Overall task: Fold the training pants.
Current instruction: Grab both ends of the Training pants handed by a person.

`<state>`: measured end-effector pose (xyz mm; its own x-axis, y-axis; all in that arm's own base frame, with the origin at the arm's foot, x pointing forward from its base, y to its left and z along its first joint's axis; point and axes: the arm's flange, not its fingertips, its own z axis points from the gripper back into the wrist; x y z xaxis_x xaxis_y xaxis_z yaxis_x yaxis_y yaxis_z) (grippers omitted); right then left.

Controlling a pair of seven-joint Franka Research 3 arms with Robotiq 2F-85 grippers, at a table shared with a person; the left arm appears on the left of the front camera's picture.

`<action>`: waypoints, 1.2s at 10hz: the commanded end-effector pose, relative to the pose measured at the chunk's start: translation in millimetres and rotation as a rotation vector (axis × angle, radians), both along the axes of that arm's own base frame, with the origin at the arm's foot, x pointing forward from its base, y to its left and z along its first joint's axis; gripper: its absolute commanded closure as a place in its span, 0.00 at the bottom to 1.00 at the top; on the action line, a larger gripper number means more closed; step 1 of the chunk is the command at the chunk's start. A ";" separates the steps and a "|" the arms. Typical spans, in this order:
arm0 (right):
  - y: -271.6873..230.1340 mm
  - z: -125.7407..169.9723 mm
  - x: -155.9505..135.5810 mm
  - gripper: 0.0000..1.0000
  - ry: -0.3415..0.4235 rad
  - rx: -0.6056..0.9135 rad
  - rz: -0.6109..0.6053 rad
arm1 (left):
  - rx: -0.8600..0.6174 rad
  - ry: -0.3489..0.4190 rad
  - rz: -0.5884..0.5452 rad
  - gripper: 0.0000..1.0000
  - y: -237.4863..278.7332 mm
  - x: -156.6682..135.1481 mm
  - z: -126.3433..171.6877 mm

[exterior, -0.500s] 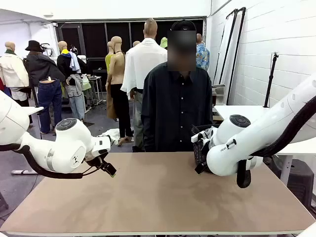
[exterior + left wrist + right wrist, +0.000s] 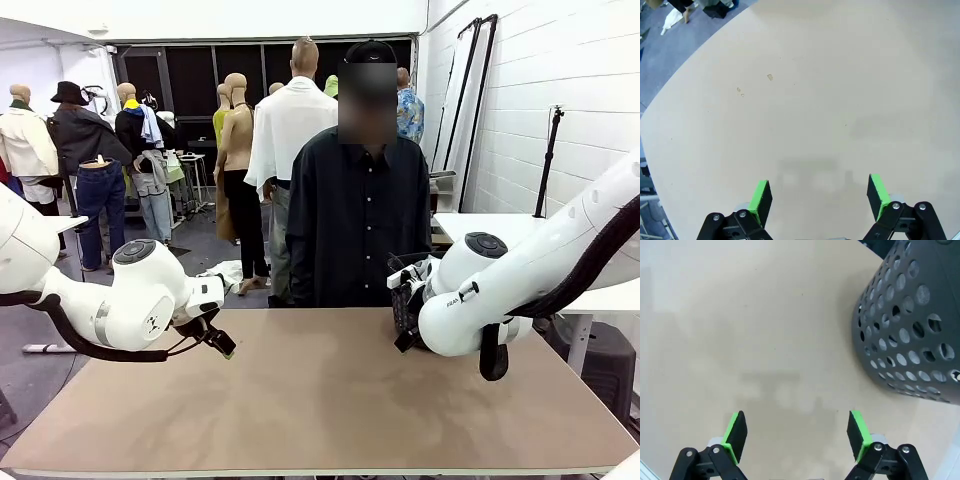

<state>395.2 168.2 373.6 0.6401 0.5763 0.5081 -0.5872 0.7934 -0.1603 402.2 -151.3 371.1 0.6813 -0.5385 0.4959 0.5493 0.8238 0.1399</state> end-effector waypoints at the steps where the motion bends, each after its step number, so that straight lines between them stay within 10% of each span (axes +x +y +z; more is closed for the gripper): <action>1: -0.1 0.0 0.0 0.00 0.000 0.001 0.000 | -0.001 0.000 0.002 0.00 0.7 0.3 0.1; 9: 0.0 0.0 0.0 0.00 0.000 0.000 0.000 | 0.000 0.000 -0.001 0.00 -0.3 -0.1 0.0; 12: -0.1 34.9 -3.4 0.00 0.024 0.008 0.034 | 0.022 0.019 -0.001 0.00 7.1 -12.2 41.5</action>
